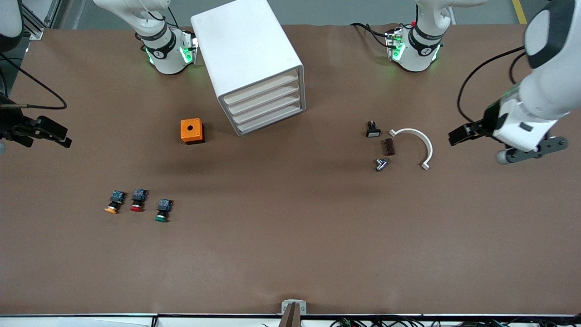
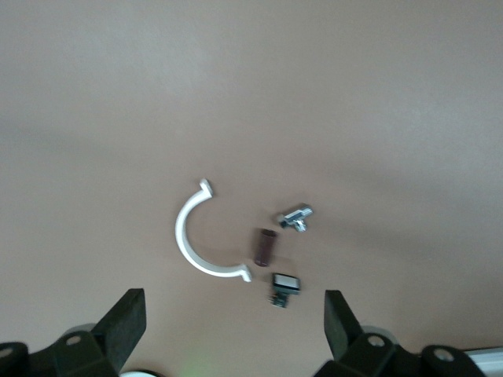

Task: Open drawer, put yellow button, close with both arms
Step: 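Reach the left gripper toward the drawer while the right gripper reaches the buttons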

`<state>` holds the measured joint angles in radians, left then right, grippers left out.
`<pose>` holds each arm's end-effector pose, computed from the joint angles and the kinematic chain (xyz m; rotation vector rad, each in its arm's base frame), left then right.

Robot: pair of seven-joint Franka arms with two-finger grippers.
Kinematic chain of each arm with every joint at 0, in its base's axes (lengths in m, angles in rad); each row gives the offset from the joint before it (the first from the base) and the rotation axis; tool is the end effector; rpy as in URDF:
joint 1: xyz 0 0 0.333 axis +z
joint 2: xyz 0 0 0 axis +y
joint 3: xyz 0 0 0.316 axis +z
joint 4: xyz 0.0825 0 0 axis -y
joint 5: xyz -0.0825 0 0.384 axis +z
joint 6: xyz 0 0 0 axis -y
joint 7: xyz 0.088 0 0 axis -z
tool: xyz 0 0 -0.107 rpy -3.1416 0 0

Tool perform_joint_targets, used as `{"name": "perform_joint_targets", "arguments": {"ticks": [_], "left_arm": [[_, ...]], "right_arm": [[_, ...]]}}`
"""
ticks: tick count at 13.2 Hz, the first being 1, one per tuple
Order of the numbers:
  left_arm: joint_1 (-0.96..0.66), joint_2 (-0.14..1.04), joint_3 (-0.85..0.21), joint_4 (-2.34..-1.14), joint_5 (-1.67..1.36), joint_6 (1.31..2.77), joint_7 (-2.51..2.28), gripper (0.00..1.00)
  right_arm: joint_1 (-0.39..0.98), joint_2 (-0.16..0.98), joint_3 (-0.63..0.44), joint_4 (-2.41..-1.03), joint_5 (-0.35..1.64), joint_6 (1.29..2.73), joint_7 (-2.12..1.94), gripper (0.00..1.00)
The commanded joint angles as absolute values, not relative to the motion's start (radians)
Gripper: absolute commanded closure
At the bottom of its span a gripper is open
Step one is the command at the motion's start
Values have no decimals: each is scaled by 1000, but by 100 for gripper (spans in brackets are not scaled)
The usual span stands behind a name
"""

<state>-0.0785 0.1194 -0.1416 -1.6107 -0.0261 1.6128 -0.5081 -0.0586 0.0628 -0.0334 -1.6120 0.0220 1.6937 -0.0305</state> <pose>0.5726 -0.1267 0.5416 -3.1012 -0.4539 0.1942 0.5804 -0.0509 0.5801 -3.1213 0.0998 -0.0314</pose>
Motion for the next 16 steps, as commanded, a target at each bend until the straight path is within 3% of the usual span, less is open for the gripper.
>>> {"name": "perform_joint_targets", "arguments": {"ticks": [1, 4, 8, 16], "left_arm": [[-107, 172, -186, -1585, -23, 1600, -659, 0], [-147, 205, -201, -1565, -82, 1594, -751, 0], [-213, 334, -201, -1401, -155, 1408, -980, 0], [-252, 429, -202, -1387, -349, 1399, -1351, 0]], "right_arm": [[-87, 121, -17, -1598, 38, 1677, -37, 0], [-89, 233, -17, -1597, 35, 1686, -35, 0], [-146, 322, -15, -1597, 66, 1693, -43, 0], [-202, 524, -17, -1597, 115, 1781, -46, 0]]}}
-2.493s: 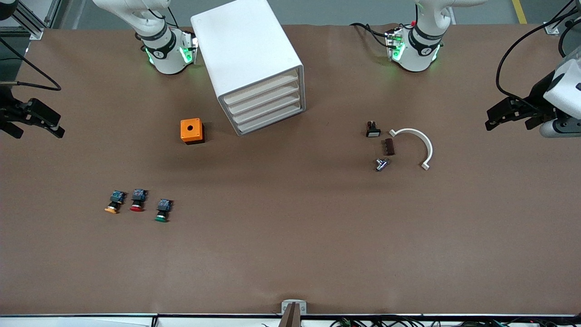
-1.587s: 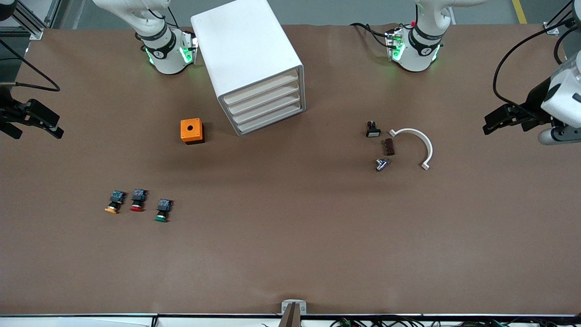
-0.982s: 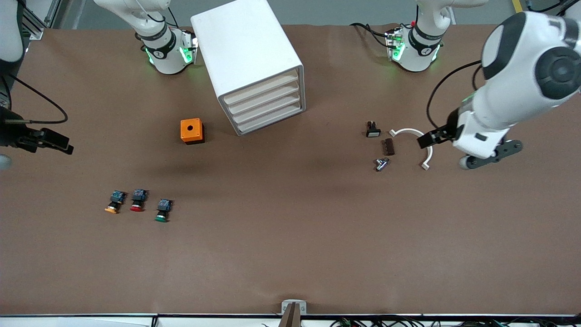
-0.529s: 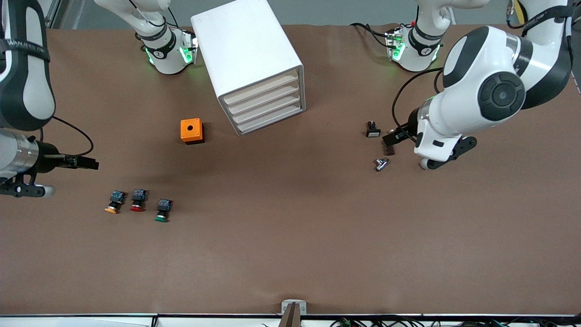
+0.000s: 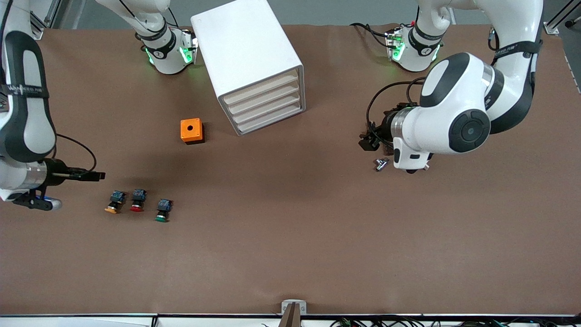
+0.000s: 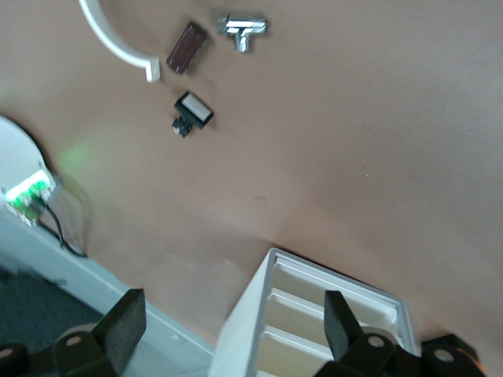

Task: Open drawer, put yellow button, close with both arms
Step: 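Reach the left gripper toward the drawer while the right gripper reaches the buttons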

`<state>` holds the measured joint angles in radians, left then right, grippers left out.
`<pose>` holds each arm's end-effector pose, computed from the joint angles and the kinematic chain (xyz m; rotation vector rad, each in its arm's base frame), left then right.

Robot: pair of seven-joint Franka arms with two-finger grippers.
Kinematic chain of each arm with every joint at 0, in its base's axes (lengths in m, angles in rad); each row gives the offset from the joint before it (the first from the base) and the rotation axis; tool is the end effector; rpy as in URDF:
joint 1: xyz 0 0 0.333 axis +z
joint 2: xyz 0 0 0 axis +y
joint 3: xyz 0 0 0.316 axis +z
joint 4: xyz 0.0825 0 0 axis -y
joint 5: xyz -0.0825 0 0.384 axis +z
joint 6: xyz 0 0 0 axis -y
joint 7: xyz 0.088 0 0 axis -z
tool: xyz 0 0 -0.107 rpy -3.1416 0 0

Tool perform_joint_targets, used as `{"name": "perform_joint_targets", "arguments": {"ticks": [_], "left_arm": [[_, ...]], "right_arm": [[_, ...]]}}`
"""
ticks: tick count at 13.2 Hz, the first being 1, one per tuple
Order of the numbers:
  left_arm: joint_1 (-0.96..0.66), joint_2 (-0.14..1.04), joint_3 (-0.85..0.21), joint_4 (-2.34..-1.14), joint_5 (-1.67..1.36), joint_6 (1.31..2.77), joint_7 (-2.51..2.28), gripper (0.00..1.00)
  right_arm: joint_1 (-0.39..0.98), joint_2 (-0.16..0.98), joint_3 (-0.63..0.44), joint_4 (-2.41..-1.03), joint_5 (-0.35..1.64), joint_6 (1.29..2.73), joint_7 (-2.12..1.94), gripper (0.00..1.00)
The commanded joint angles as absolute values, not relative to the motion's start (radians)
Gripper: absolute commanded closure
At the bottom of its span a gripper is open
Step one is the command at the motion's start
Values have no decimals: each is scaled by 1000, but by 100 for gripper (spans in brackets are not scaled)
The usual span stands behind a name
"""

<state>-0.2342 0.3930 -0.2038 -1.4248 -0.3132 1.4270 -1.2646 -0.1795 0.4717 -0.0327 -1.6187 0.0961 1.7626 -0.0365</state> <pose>0.5643 -0.2833 0.4597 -2.7395 -1.2268 0.8404 0.6283 -0.1244 0.3287 -2.9730 0.3111 0.4757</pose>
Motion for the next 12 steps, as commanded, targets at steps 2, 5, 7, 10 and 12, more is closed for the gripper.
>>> {"name": "perform_joint_targets", "arguments": {"ticks": [2, 5, 7, 10, 12], "left_arm": [[-271, 466, -202, -1373, -414, 1399, -1467, 0], [-310, 520, -202, -1365, -488, 1399, -1653, 0], [-319, 567, -202, -1355, -556, 1397, -1797, 0], [-336, 641, -202, -1355, -693, 1362, -1949, 0], [-339, 699, -202, -1356, -788, 1336, -2034, 0]], "right_arm": [[-209, 580, -17, -1597, 132, 1842, -48, 0], [-213, 643, -17, -1598, 133, 1934, -49, 0], [-204, 660, -17, -1598, 129, 1963, -48, 0], [-209, 681, -17, -1603, 124, 2003, -49, 0], [-210, 692, -17, -1603, 123, 2013, -51, 0]]}}
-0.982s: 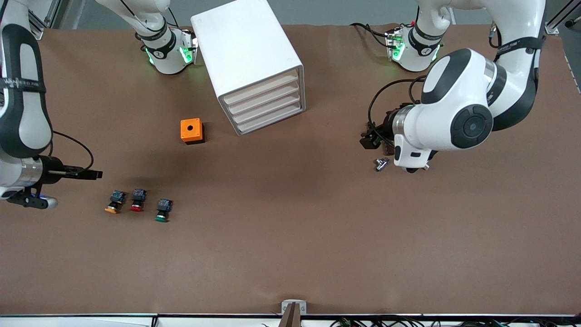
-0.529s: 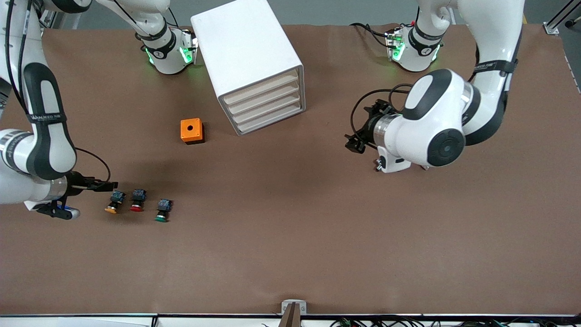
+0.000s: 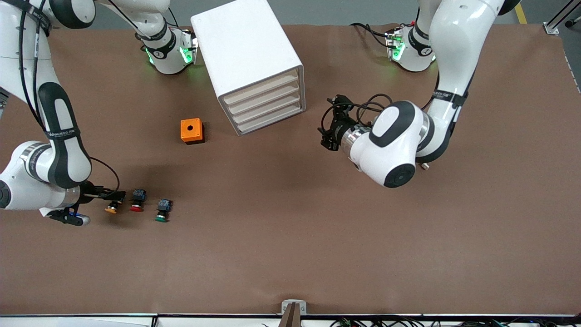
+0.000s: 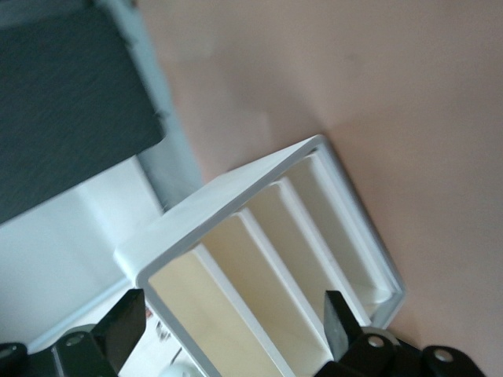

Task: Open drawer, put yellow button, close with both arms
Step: 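Grasp the drawer handle with the left gripper while the right gripper grasps the yellow button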

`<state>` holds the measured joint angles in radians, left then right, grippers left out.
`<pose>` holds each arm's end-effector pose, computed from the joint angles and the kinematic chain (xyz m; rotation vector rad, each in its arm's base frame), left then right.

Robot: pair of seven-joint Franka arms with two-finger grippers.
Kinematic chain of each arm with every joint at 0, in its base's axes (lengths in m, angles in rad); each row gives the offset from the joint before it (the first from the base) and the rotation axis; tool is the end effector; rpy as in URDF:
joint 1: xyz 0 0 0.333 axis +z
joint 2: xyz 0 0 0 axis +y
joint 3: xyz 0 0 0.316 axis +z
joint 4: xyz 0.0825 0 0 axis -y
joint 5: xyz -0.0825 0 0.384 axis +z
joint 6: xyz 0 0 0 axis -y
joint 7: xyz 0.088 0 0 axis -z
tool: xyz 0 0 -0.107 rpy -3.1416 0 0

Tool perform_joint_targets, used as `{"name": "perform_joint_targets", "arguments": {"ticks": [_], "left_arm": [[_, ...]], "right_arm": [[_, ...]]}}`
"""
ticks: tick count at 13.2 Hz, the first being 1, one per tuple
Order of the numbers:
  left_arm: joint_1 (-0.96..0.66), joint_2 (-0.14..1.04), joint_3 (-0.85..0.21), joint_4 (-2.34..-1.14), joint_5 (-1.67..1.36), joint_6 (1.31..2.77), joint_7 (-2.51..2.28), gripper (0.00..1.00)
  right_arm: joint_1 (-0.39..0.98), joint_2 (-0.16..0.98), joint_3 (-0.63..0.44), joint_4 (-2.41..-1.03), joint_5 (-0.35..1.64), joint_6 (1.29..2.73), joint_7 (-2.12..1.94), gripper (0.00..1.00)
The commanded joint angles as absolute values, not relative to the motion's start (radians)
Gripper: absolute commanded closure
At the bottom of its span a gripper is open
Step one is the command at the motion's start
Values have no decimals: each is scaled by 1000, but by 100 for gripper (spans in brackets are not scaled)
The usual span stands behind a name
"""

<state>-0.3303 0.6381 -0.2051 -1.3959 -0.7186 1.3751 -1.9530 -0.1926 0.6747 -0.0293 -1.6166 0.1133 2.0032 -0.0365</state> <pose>0.5360 -0.3804 0.3448 -1.8054 -1.7149 1.3824 0.6448 -0.1365 0.2096 -2.9784 0.3652 0.4156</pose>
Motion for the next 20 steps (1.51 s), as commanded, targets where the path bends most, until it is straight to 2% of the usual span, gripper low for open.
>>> {"name": "perform_joint_targets", "arguments": {"ticks": [1, 5, 6, 7, 10, 14, 18, 20], "left_arm": [[-339, 725, -202, -1358, -834, 1335, -2078, 0], [-368, 799, -202, -1365, -932, 1238, -2261, 3], [-377, 805, -202, -1365, -963, 1238, -2287, 4], [-385, 814, -202, -1364, -997, 1238, -2307, 11], [-405, 842, -201, -1364, -1055, 1223, -2335, 27], [-465, 859, -187, -1359, -1042, 1229, -2329, 32], [-509, 861, -175, -1356, -1025, 1241, -2324, 34], [-529, 862, -172, -1358, -1012, 1258, -2321, 34]], "right_arm": [[-213, 704, -17, -1603, 123, 2028, -51, 0], [-216, 724, -17, -1603, 126, 2052, -52, 0], [-216, 726, -17, -1605, 127, 2062, -52, 3], [-216, 726, -17, -1606, 127, 2065, -52, 6], [-218, 727, -17, -1606, 129, 2062, -51, 29], [-218, 727, -17, -1606, 132, 2062, -41, 66], [-212, 724, -17, -1597, 132, 2057, -37, 80], [-209, 723, -15, -1585, 133, 2057, -38, 82]]}}
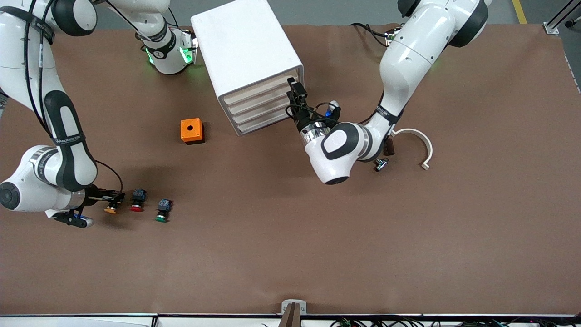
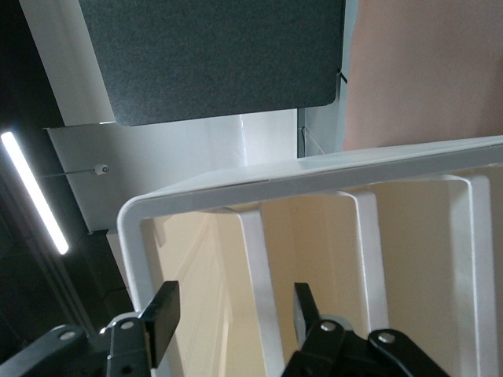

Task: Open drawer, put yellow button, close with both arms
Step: 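Pull the drawer open with the left gripper while the right gripper lifts the button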

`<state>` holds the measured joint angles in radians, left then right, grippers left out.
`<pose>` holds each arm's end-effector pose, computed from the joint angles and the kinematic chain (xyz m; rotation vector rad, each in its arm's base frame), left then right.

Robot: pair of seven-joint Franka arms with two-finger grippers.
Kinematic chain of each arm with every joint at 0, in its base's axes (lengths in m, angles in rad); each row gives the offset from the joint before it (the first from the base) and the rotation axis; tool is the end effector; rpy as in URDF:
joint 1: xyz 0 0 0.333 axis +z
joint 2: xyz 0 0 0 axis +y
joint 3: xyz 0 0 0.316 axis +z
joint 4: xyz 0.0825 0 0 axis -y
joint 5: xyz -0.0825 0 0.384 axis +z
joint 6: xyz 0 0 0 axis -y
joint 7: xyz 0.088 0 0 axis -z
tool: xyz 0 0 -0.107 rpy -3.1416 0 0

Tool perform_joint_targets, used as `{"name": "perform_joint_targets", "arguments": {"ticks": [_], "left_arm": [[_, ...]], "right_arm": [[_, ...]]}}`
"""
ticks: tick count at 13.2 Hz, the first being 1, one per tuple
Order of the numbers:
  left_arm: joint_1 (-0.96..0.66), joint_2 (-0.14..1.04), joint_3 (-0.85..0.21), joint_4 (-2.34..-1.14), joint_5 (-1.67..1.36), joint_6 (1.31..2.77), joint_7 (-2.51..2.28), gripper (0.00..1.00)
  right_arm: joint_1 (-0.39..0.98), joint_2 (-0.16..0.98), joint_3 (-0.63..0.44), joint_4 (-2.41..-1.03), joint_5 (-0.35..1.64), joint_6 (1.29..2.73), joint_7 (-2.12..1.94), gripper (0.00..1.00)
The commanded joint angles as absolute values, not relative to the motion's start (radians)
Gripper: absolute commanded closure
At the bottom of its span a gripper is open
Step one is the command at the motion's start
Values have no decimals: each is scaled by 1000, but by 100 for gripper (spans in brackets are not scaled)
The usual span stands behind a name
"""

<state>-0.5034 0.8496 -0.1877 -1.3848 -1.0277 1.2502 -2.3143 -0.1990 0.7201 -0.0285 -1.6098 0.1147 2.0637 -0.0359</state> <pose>0.4483 -0.4788 0.2470 -1.1572 -1.5043 1.4865 0.6475 -0.1417 0.1856 -2.9853 0.3825 0.3836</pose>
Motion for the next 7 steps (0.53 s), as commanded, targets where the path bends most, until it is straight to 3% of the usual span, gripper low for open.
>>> {"name": "perform_joint_targets", "arguments": {"ticks": [1, 7], "left_arm": [[-538, 864, -172, -1358, -1005, 1265, -2319, 35], [-594, 870, -172, -1355, -1003, 1276, -2316, 56]], "right_arm": [[-207, 721, -15, -1572, 133, 2056, -37, 82], [-192, 698, -8, -1514, 137, 2054, -17, 82]]}}
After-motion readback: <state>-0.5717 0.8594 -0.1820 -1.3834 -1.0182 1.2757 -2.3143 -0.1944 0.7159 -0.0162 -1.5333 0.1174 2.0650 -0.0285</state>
